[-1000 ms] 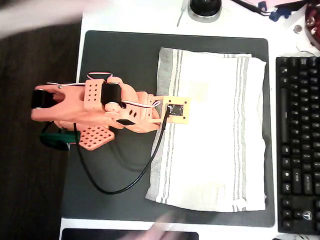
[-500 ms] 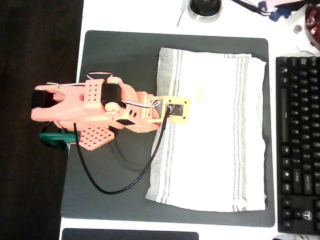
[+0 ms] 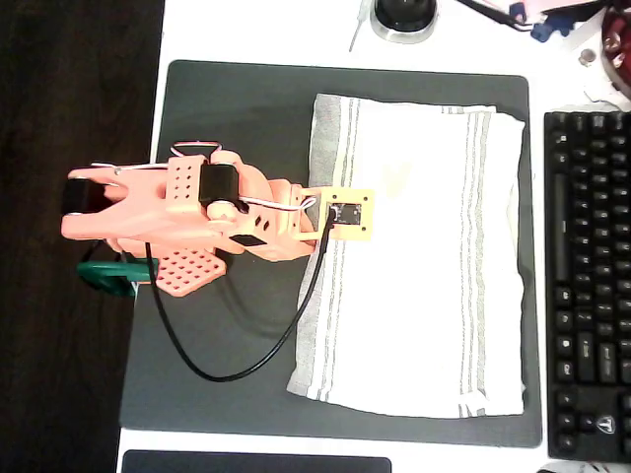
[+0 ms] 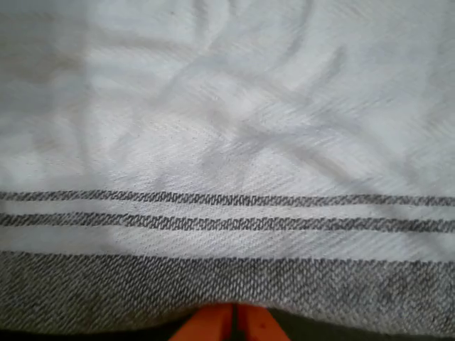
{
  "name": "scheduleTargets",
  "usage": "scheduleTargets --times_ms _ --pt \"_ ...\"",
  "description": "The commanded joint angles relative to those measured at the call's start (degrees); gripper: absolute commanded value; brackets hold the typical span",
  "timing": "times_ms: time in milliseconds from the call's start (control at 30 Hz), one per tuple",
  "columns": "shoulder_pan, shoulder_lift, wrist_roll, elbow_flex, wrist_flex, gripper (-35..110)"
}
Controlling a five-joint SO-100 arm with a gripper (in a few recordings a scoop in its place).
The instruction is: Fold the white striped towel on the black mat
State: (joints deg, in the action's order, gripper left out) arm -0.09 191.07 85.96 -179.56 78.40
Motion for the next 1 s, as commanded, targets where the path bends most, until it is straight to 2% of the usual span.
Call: scheduleTargets --times_ms 0,233,567,967 --pt "-0.7 -2.1 1.1 3.3 1.8 0" --pt "-2.2 -15.7 3.8 15.4 -2.3 0" --pt "-13.3 -51.0 -7.4 48.3 -1.2 0" --pt "-20.8 -75.3 -4.3 72.6 0.8 0"
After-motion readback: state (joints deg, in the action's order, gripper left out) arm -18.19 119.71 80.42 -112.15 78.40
